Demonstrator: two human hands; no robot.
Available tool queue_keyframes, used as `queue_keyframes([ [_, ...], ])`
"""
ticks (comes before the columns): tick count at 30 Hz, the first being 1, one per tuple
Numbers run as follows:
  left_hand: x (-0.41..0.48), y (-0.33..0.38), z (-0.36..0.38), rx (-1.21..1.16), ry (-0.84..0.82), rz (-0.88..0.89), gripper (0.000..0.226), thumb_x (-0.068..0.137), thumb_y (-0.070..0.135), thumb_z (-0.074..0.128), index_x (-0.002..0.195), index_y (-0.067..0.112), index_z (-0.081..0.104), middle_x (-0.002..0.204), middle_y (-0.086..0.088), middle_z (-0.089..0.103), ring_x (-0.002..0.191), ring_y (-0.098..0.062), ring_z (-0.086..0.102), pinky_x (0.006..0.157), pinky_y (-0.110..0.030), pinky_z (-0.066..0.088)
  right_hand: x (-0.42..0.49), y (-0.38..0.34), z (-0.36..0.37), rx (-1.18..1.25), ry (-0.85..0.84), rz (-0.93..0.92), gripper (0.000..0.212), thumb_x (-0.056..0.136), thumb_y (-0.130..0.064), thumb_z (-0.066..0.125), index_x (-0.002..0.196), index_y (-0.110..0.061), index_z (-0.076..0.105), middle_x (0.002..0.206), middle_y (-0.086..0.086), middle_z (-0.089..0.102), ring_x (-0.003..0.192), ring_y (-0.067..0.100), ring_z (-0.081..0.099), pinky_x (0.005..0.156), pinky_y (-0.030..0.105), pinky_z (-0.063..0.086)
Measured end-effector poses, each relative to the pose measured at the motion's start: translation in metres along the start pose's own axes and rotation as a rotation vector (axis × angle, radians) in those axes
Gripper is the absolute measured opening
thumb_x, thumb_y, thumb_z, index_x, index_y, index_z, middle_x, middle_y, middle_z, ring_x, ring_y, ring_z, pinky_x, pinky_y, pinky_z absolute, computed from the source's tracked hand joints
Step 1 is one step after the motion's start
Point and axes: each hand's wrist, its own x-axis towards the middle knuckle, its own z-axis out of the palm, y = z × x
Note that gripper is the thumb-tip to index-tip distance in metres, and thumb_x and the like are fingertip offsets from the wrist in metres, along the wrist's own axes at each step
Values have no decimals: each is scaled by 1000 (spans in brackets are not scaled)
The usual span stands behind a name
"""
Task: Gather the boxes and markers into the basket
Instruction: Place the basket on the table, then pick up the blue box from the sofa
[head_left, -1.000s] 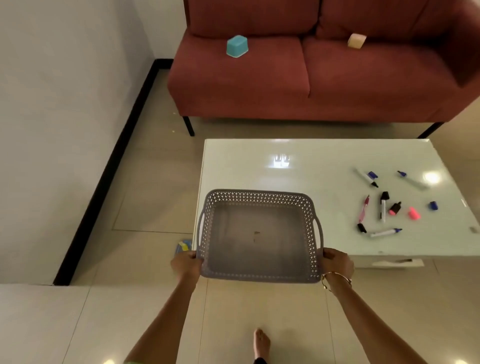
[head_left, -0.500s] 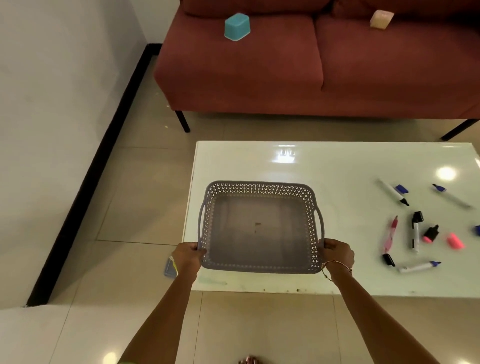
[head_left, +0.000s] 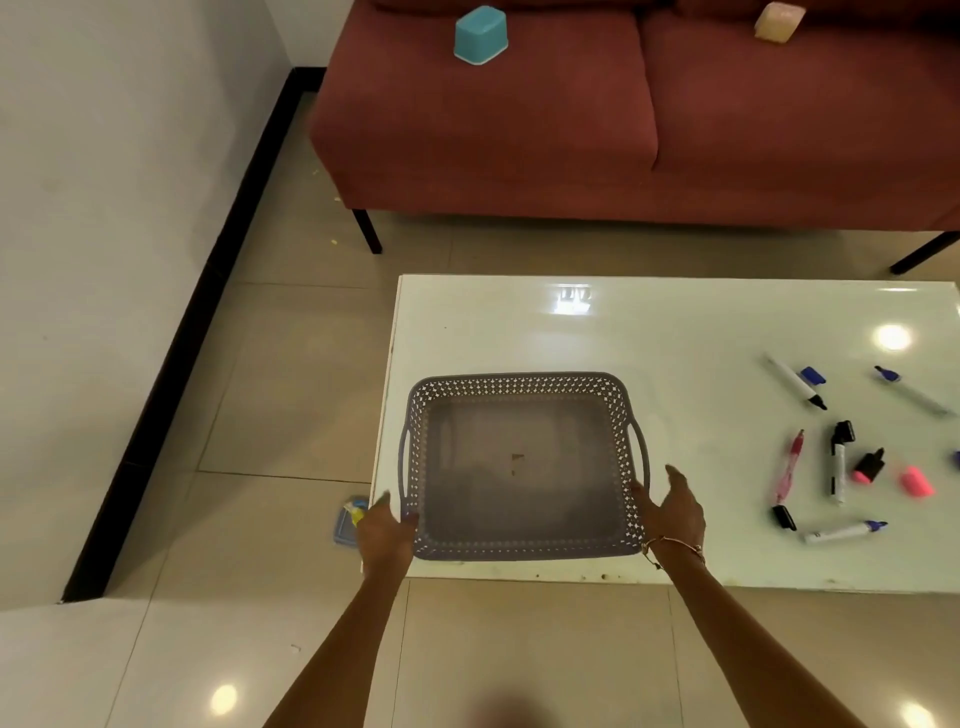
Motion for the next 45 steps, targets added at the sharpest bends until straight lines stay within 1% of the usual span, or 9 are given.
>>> queue_keyframes([
  [2,-3,5,-4,284,42,220,68,93,38,45,145,4,18,153,-15,23,142,-33,19,115,-46,16,-9,-15,-2,-210,66,-229,75,86,-53,40,142,-6,24,151,17,26,139,34,23,114,46,16],
  [5,-9,23,-8,552,106,555,78,90,54,29,147,11,-3,155,-6,-4,145,-26,-4,116,-47,-11,-27,-45,-2,-455,107,-587,81,84,-61,23,145,-9,12,154,16,13,143,32,7,115,45,1],
  [12,-24,34,-60,666,164,576,78,88,58,27,148,14,2,156,-9,3,144,-28,3,113,-53,-4,-78,-130,25,-628,-48,-870,83,86,-66,15,146,-10,3,154,18,1,143,33,-5,113,51,2],
  [20,22,28,-178,749,219,578,79,88,62,6,146,10,9,155,-14,15,143,-32,16,112,-54,-1,-130,-245,83,-535,-138,-955,81,85,-67,11,146,-13,4,155,16,2,143,29,-8,114,45,-11],
  [23,58,29,-211,775,223,606,81,85,65,4,147,12,0,157,-12,4,144,-30,5,112,-52,-12,-138,-287,112,-511,-116,-947,80,86,-65,11,146,-13,7,155,15,5,143,30,-3,114,47,-5],
  [25,87,30,-234,779,229,608,81,83,63,6,147,13,-6,157,-11,-4,145,-28,-3,112,-52,-14,-139,-316,131,-510,-96,-921,79,86,-65,12,146,-13,8,155,15,7,143,30,-1,114,47,-5],
  [31,168,43,-310,800,171,693,79,84,60,10,146,14,-6,158,-11,-1,145,-27,-1,113,-53,-11,-132,-400,181,-456,-20,-729,79,86,-64,18,146,-14,7,156,14,6,144,29,-3,116,47,-4],
  [37,262,102,-370,847,163,806,79,82,60,1,145,15,-15,157,-8,-12,144,-24,-11,113,-52,-12,-94,-490,206,-436,52,-604,78,87,-64,20,146,-13,8,155,16,10,144,32,3,117,48,3],
  [45,398,218,-378,833,118,920,80,82,60,4,144,14,-15,157,-7,-11,144,-23,-12,113,-52,-16,38,-596,213,-370,147,-528,79,87,-61,20,146,-9,9,154,18,13,143,32,5,116,48,4],
])
